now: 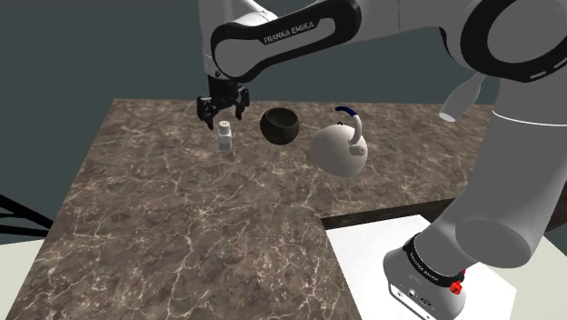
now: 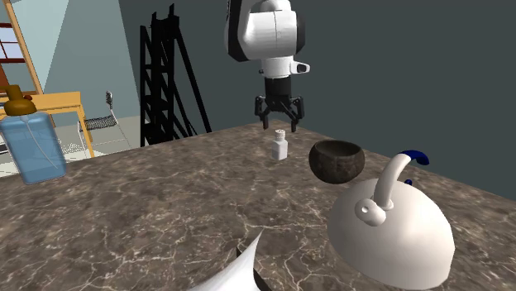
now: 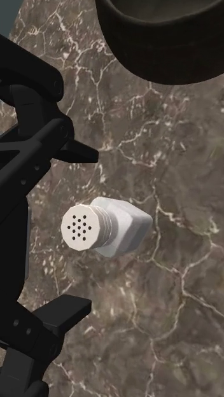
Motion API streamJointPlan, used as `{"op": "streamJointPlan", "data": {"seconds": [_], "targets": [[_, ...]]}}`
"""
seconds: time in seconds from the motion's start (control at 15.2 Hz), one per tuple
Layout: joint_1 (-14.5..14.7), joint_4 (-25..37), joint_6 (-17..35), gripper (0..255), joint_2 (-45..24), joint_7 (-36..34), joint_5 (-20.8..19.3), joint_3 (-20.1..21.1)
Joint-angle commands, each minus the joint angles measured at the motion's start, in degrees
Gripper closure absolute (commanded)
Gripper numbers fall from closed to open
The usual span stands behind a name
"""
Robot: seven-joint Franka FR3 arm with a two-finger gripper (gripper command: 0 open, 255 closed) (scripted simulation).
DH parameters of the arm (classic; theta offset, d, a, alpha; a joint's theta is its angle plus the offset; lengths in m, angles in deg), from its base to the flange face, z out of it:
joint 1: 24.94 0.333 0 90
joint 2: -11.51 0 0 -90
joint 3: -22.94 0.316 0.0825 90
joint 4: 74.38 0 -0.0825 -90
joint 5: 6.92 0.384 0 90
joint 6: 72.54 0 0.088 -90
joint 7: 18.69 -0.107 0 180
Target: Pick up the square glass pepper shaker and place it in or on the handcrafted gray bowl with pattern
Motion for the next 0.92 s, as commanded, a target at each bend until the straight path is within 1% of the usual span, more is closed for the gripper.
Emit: {"op": "streamJointPlan", "data": {"seconds": [0.0, 0.07, 0.59, 0.66, 0.86], "targets": [[0.03, -0.66, 1.32, 0, -0.69, -0.24, -0.38, -0.19], [0.07, -1.10, 2.28, 0, -1.24, -0.42, -0.68, -0.34], [0.07, -1.10, 2.27, 0, -1.24, -0.42, -0.67, -0.34], [0.07, -1.10, 2.27, 255, -1.24, -0.42, -0.67, -0.34], [0.07, -1.10, 2.27, 255, -1.24, -0.42, -0.67, -0.34]]}}
